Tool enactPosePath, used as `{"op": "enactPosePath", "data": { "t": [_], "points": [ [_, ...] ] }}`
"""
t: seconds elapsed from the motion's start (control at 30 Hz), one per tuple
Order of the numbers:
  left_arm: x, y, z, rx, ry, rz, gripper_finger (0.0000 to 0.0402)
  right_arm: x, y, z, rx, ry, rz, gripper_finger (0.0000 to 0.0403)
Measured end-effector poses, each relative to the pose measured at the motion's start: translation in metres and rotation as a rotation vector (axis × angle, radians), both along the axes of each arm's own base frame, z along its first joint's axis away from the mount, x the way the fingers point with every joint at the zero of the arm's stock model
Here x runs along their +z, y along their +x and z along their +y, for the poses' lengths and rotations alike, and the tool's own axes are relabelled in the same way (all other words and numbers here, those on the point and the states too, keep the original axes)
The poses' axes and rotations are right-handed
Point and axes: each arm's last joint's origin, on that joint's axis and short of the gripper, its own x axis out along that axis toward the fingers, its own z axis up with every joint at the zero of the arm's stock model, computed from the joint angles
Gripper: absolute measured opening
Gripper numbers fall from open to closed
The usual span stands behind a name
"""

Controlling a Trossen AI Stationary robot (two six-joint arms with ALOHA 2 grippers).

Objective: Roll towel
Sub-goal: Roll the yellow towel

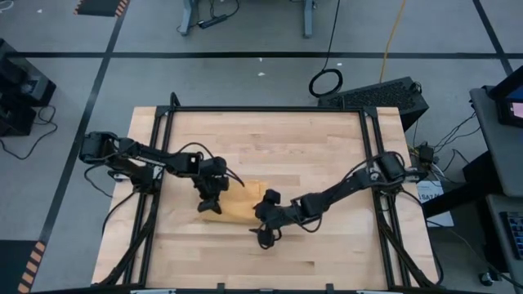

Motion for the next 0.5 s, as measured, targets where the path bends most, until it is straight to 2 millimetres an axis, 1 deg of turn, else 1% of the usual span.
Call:
{"op": "enactPosePath", "data": {
  "t": [0.17, 0.3, 0.4, 0.5],
  "points": [
    [-0.004, -0.003, 0.000, -0.021, 0.015, -0.015, 0.0056, -0.021, 0.011, -0.008, -0.012, -0.021, -0.028, 0.0375],
    [-0.011, -0.011, -0.001, -0.029, -0.005, 0.011, 0.0056, -0.029, 0.018, -0.012, -0.009, -0.027, -0.078, 0.0375],
    [-0.016, -0.017, 0.001, -0.042, -0.057, 0.033, 0.0056, -0.035, 0.019, -0.012, -0.005, -0.039, -0.077, 0.0375],
    [-0.019, -0.021, 0.006, -0.021, -0.064, 0.042, 0.0056, -0.035, 0.020, -0.011, 0.004, -0.054, -0.080, 0.0375]
  ]
}}
